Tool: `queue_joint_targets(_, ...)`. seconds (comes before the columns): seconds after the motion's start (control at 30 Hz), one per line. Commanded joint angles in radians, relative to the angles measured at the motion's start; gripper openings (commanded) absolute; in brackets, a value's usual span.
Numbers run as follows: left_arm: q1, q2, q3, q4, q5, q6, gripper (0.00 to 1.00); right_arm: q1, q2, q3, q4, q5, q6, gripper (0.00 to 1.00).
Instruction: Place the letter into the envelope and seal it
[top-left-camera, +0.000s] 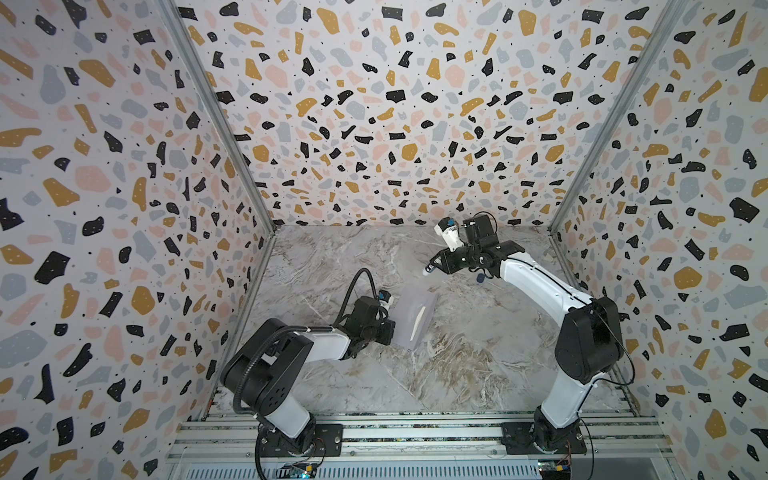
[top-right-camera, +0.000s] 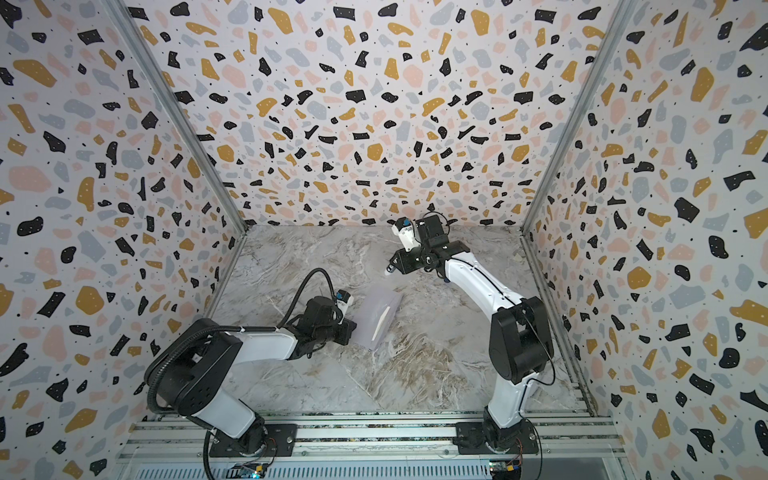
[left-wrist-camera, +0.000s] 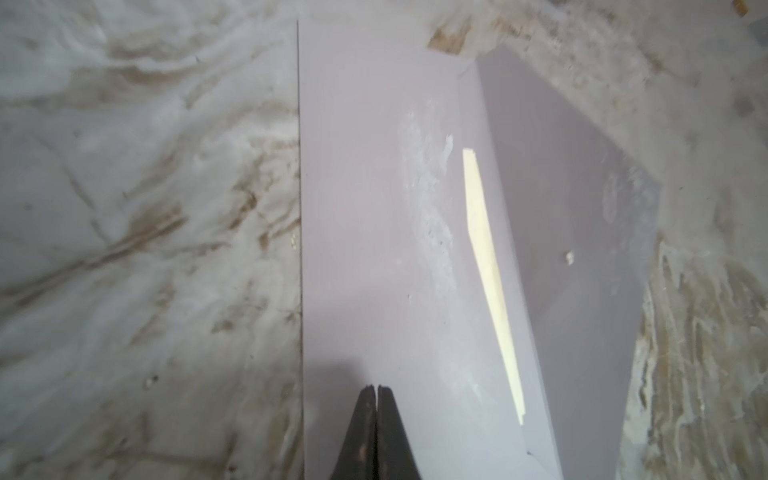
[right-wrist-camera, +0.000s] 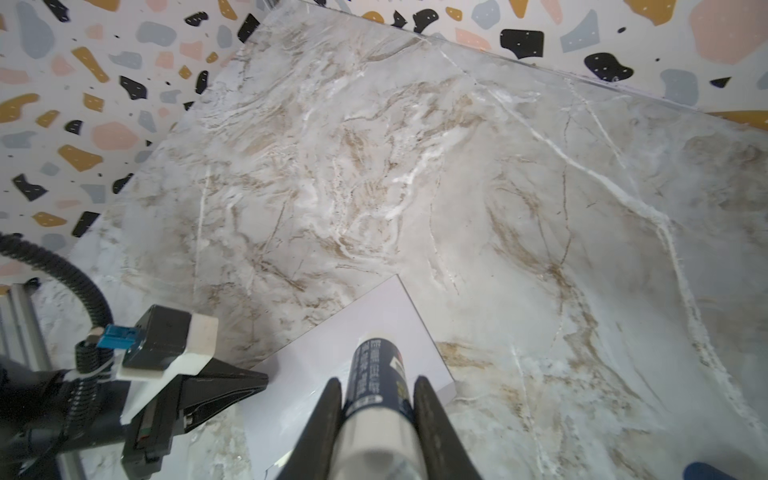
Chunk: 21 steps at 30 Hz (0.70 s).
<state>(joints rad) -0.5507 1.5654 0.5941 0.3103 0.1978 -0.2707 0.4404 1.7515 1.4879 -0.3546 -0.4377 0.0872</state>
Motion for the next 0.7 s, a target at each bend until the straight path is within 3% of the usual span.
queue_joint_targets(0.0, 0.005, -0.11, 0.094, -0.036, -0.016, 0.02, 0.09, -0.006, -0.12, -0.067, 0.166, -0.089, 0.064, 0.0)
queue_joint_targets(0.27, 0.006, -0.321, 0.144, 0.027, 0.017, -0.091, 0.37, -0.007, -0.357, -0.364, 0.6, -0.086, 0.116, 0.0)
queue_joint_targets(0.43, 0.009, -0.468, 0.089, 0.177, -0.015, -0.249, 0.77, -0.002, -0.47, -0.519, 0.858, -0.06, 0.114, 0.0)
queue_joint_targets(0.5, 0.01, -0.531, 0.061, 0.245, -0.055, -0.32, 0.99, 0.008, -0.502, -0.568, 0.954, -0.04, 0.113, 0.0)
queue_joint_targets(0.67, 0.01, -0.632, 0.032, 0.317, -0.185, -0.51, 1.0, 0.086, -0.538, -0.641, 1.123, 0.045, 0.055, 0.0)
